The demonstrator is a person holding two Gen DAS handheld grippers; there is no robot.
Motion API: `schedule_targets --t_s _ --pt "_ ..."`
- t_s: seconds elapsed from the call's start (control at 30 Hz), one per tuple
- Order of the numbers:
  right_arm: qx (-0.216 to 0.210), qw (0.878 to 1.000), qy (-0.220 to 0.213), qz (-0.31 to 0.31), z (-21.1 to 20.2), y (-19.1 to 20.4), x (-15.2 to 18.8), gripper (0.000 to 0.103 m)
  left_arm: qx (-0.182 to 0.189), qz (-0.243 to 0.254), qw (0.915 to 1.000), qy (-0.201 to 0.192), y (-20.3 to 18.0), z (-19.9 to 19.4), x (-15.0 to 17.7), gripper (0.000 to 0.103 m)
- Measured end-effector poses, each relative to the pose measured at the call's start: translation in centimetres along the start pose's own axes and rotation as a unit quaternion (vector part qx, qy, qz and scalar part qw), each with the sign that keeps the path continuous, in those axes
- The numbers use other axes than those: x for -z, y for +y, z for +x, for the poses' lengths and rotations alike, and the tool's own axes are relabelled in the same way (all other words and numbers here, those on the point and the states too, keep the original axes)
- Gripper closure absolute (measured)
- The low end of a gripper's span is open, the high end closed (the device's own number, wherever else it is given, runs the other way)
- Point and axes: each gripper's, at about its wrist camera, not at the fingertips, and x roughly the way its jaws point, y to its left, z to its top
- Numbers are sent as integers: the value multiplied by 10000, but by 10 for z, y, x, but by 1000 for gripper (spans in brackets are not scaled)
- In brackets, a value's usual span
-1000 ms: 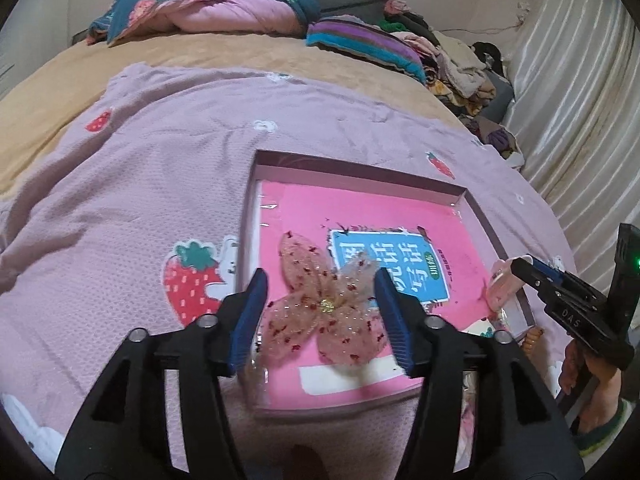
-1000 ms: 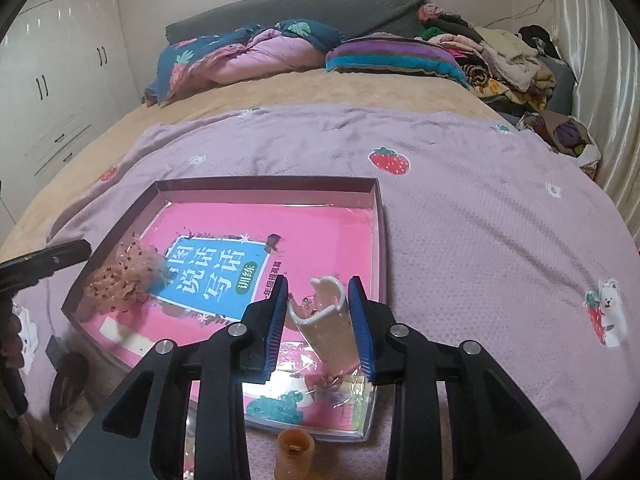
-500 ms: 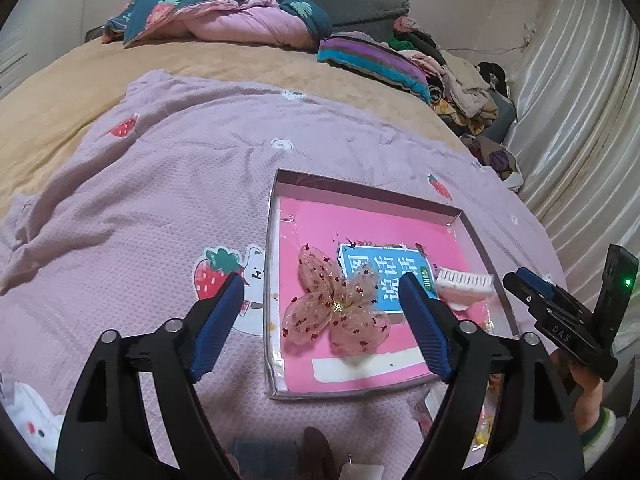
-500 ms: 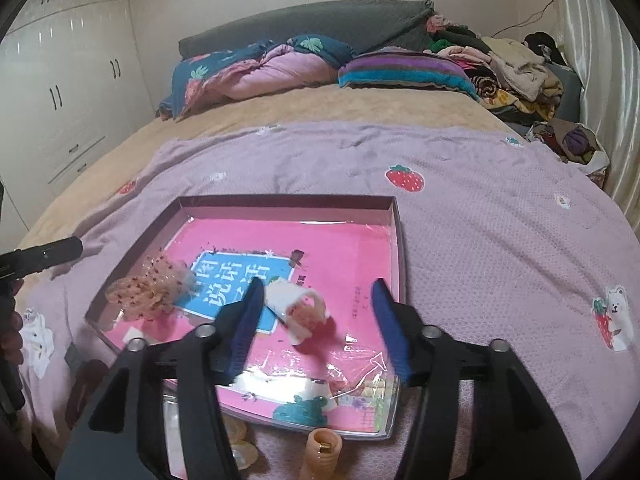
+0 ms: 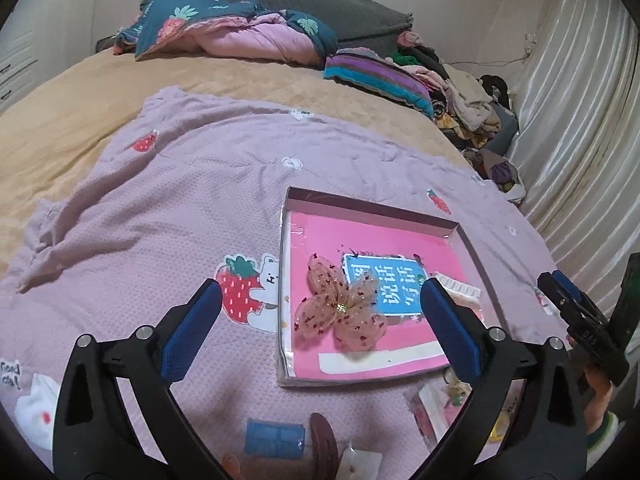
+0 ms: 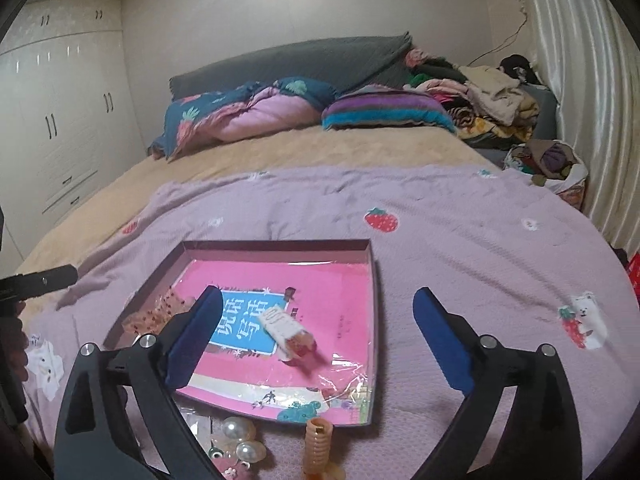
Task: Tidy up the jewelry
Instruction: 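Carry the bow and white claw clip into the tray and open both tools, then withdraw both open tools from the tray toward the remaining accessories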
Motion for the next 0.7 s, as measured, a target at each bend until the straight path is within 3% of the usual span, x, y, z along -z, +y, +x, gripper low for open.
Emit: schedule_targets --t_s 0.37,0.7 --pt "65 9990 -435 26 -47 4 -10 6 -62 78 9996 -252 -9 -31 7 10" --pt "66 9991 -419 -3 -69 8 -1 5 60 90 9995 -305 -17 -54 24 10"
